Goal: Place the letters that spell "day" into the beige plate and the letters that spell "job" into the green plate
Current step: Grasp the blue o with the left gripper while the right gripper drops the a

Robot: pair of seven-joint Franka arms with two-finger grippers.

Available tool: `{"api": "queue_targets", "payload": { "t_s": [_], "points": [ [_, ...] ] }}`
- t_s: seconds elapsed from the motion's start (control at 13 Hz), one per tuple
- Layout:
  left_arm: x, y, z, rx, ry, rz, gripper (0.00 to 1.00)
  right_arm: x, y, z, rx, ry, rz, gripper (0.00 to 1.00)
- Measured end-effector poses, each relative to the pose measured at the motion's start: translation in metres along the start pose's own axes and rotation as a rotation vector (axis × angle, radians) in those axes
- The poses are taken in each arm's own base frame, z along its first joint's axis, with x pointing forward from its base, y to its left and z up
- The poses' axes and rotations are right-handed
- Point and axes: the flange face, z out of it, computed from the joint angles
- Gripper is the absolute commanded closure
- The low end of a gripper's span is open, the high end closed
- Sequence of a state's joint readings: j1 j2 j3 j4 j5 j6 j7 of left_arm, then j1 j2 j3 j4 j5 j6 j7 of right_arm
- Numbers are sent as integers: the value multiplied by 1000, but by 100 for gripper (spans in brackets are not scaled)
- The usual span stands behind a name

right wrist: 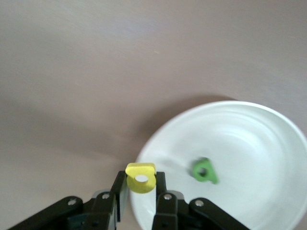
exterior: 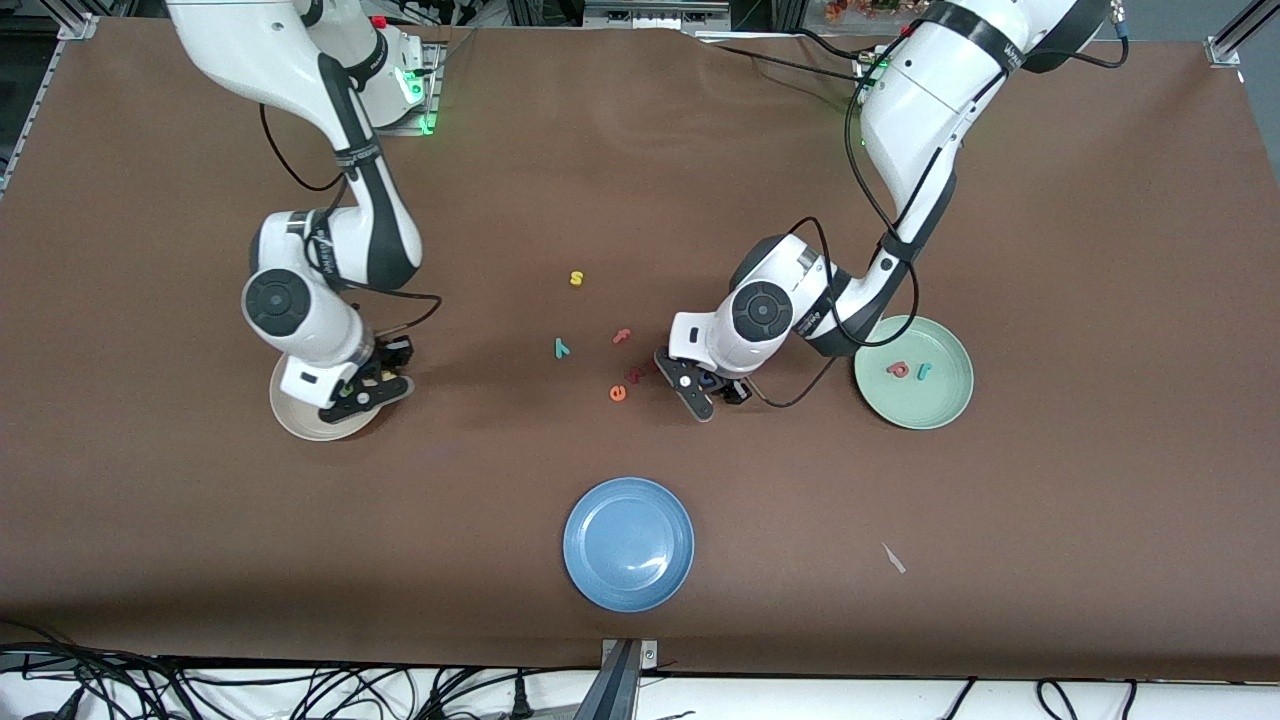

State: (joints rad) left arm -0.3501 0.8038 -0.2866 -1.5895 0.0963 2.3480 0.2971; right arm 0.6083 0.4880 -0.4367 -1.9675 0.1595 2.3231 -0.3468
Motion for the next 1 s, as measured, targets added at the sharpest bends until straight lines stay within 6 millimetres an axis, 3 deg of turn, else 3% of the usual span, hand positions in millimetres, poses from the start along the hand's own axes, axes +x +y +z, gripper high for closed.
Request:
{"api": "queue_targets", "payload": {
  "t_s": [0.08, 0.15, 0.23, 0.31, 0.39, 0.77, 0.85, 1.0],
  "points": [
    [0, 0, 1, 0, 2, 0, 53, -6, 14, 0, -6, -5, -20, 78],
    [0, -1, 1, 4, 2, 2, 66, -13, 26, 2, -6, -9, -42, 75],
    [0, -1, 1, 6, 1, 6, 82, -20, 36, 7, 4, -11, -51, 60],
    [0, -2, 0, 14, 1, 10, 94, -27, 41, 13, 17, -13, -54, 27],
    [1, -3, -1, 18, 2, 11, 100, -31, 42, 17, 25, -17, -54, 0],
    [0, -8, -8, 15, -21, 4, 100, -25, 35, 9, 52, -26, -23, 0],
    [-1, -15, -19, 16, -38, -5, 100, -18, 27, 1, 71, -31, 7, 0],
    [-12, -39, -61, 24, -73, -42, 100, 3, -6, -17, 104, -17, 68, 0]
  ]
}}
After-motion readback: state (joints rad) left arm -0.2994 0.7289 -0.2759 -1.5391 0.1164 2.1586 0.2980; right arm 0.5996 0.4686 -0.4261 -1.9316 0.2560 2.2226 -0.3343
